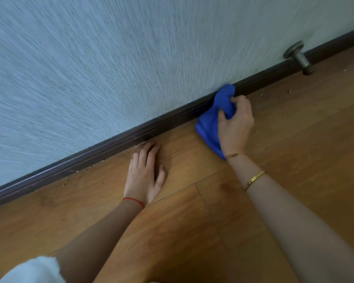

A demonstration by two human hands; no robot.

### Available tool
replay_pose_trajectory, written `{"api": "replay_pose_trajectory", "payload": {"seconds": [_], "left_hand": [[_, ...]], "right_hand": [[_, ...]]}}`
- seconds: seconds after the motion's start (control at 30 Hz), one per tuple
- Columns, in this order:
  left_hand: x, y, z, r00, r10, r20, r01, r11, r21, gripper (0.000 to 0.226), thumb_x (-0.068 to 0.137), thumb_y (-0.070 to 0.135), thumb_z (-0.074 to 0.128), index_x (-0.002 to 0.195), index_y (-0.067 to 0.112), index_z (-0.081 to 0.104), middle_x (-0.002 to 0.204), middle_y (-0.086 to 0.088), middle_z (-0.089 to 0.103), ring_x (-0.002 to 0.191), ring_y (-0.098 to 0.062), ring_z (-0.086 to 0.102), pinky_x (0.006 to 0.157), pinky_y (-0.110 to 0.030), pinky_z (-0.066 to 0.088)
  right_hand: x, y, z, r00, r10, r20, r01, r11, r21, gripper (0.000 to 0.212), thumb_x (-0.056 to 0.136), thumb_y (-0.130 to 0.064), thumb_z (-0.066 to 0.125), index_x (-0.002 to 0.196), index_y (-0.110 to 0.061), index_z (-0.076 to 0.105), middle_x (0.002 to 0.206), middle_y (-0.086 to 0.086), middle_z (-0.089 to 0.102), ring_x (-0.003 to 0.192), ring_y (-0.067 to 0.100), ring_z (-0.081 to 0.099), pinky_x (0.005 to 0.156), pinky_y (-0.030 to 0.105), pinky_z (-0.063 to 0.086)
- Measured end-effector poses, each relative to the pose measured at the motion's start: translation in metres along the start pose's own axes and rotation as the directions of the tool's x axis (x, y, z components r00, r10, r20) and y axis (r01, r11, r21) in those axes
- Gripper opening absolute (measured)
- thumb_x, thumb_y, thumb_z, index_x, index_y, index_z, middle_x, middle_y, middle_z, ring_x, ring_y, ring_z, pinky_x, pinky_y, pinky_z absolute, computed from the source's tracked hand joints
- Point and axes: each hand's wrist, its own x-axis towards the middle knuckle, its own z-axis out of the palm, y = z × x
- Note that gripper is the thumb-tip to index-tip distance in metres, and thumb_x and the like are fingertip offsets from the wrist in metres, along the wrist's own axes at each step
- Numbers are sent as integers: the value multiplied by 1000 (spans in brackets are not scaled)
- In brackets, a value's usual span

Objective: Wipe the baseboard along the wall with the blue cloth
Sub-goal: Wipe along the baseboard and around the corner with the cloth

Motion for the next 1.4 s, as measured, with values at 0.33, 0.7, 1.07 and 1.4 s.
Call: {"api": "replay_pose_trajectory", "payload": {"seconds": [0.33,0.7,1.07,1.4], "left_hand": [[-1,-1,0,1000,-3,-3,3,1000,-10,56,96,36,45,145,10,44,147,-10,43,120,-30,47,105,-48,41],[0,1,-2,1000,-8,3,8,1000,-16,57,95,38,45,145,11,44,147,-10,43,122,-29,45,105,-48,40],[1,1,-3,1000,-18,14,18,1000,-12,56,96,38,44,145,11,44,148,-10,42,125,-29,43,106,-50,40],[-1,1,-3,1000,-4,-1,4,1000,-14,55,97,36,46,146,11,43,149,-9,41,123,-28,44,108,-46,39]], "right_hand": [[-33,-9,13,960,-221,171,220,975,28,20,83,-3,67,103,-3,63,102,10,61,99,25,59,89,35,50],[-49,-23,23,907,-317,276,321,947,34,16,83,-3,65,99,-1,62,100,13,61,95,28,59,87,36,50],[-24,-15,12,971,-195,140,197,980,-6,20,79,2,69,98,-1,61,101,14,59,96,25,59,87,31,50],[12,6,-13,995,-75,69,77,996,-37,18,83,-3,67,100,-4,61,102,12,59,96,23,59,86,26,48]]}}
